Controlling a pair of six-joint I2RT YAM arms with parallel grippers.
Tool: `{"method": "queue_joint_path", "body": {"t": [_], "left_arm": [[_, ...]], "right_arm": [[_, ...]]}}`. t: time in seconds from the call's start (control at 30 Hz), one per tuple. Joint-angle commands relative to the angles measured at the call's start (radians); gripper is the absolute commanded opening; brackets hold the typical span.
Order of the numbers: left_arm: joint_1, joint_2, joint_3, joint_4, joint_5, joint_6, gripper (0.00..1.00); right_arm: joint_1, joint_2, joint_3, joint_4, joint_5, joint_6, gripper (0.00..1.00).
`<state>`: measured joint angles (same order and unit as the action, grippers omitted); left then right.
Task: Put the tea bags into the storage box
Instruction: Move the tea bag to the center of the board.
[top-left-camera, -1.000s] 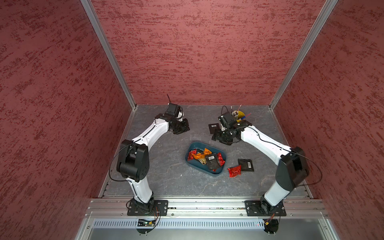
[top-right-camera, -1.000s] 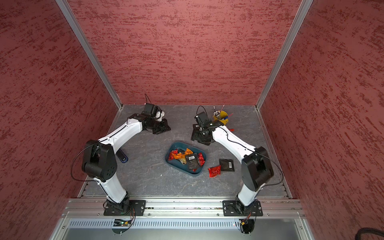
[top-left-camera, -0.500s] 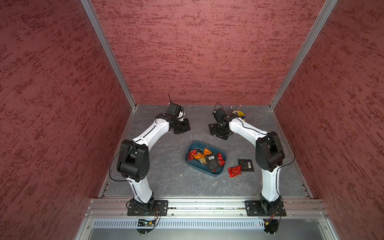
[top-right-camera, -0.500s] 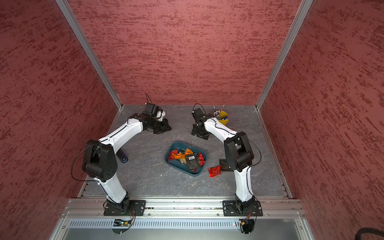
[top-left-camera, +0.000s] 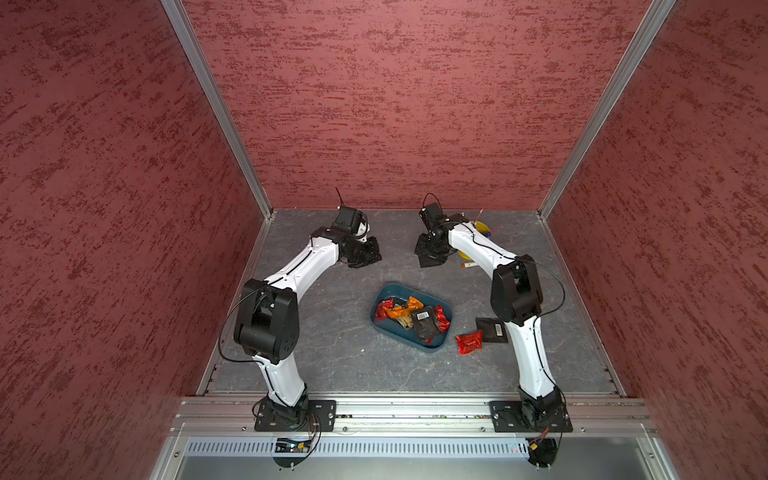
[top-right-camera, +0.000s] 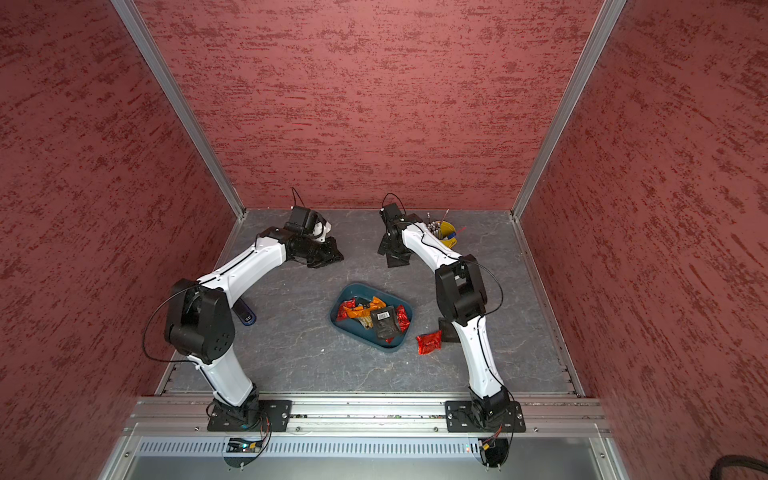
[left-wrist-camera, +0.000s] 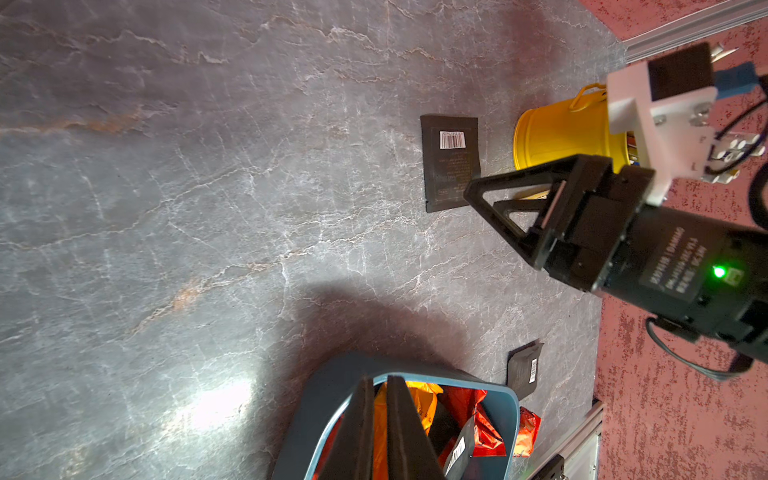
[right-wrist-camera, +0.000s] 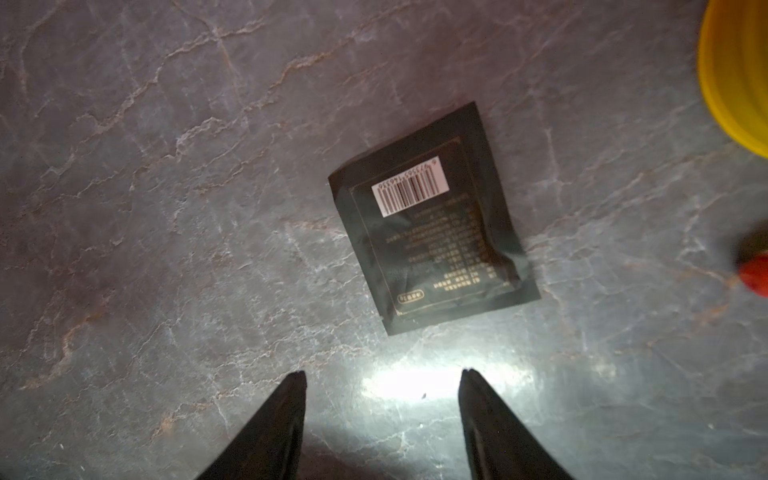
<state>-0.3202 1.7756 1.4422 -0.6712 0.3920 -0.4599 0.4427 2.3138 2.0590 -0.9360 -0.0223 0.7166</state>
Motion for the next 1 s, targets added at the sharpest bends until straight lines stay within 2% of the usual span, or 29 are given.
{"method": "queue_joint_path", "body": {"t": [0.0, 0.57, 0.97], "left_arm": [[-0.004, 0.012, -0.021, 0.026, 0.013, -0.004, 0.13], [-0.002, -0.005, -0.048, 0.027, 0.011, -0.003, 0.13], [-0.003, -0.004, -0.053, 0.036, 0.017, -0.004, 0.14]], "right_arm": [[-0.015, 0.041, 0.053, -0.054, -0.024, -0.009, 0.63], [-0.077, 0.198, 0.242, -0.131, -0.146, -0.006, 0.6], [-0.075, 0.236, 0.273, -0.199, -0.178, -0.042, 0.57]]}}
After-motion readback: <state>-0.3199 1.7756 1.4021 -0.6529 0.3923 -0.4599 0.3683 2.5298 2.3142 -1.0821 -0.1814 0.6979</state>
